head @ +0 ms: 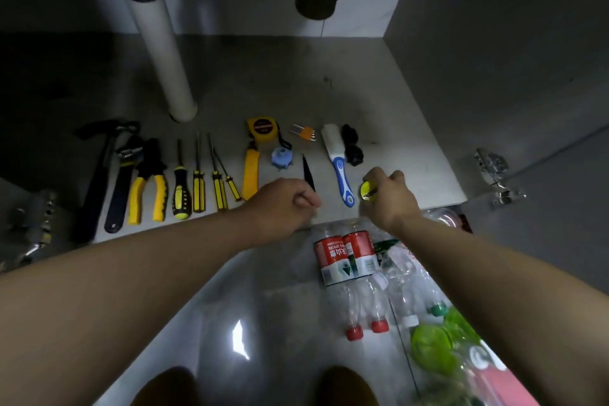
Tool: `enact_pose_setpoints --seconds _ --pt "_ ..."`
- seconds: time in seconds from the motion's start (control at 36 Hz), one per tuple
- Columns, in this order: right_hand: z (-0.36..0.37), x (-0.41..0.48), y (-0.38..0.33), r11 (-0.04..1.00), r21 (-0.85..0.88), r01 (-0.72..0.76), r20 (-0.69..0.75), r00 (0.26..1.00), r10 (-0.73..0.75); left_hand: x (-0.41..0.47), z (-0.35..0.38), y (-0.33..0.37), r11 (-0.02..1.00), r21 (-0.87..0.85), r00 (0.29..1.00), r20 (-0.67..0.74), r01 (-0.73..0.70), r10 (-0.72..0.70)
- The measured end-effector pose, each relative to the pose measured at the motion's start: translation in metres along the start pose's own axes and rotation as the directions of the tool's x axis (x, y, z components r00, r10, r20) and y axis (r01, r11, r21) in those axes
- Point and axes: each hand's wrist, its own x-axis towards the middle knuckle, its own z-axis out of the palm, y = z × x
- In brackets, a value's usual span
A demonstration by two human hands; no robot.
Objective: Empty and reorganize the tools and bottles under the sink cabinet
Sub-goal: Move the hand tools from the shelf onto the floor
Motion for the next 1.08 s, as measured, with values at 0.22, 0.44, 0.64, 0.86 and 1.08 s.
enact_pose_setpoints --seconds 0.22,0.44,0.64,0.86,1.08 --pt "-0.004 -0.045 -0.031 0.830 0.434 0.351 -0.152 0.936 -0.317 0.000 0.023 0.018 0.851 -0.500 0.986 0.044 0.161 -0.161" --pt "-0.010 -0.036 -0.036 0.812 0.519 0.267 -0.007 0.951 -0.308 -0.007 0.009 -0.007 0.831 -0.532 0.977 -0.028 0.165 -0.212" --pt "-0.021 0.047 -0.017 0.981 0.154 0.118 -0.091 0.990 -0.105 -0.023 0.009 -0.040 0.804 -0.544 0.968 0.072 0.238 -0.239" --pt "-0.003 0.073 -0.037 1.000 -0.024 -0.009 -0.015 1.000 0.009 -0.031 0.010 -0.057 0.802 -0.517 0.953 0.142 0.301 -0.266" --pt "-0.014 0.010 -0.029 0.949 0.312 0.045 -0.251 0.967 0.037 -0.059 0.030 -0.099 0.716 -0.568 0.909 0.166 0.405 -0.382"
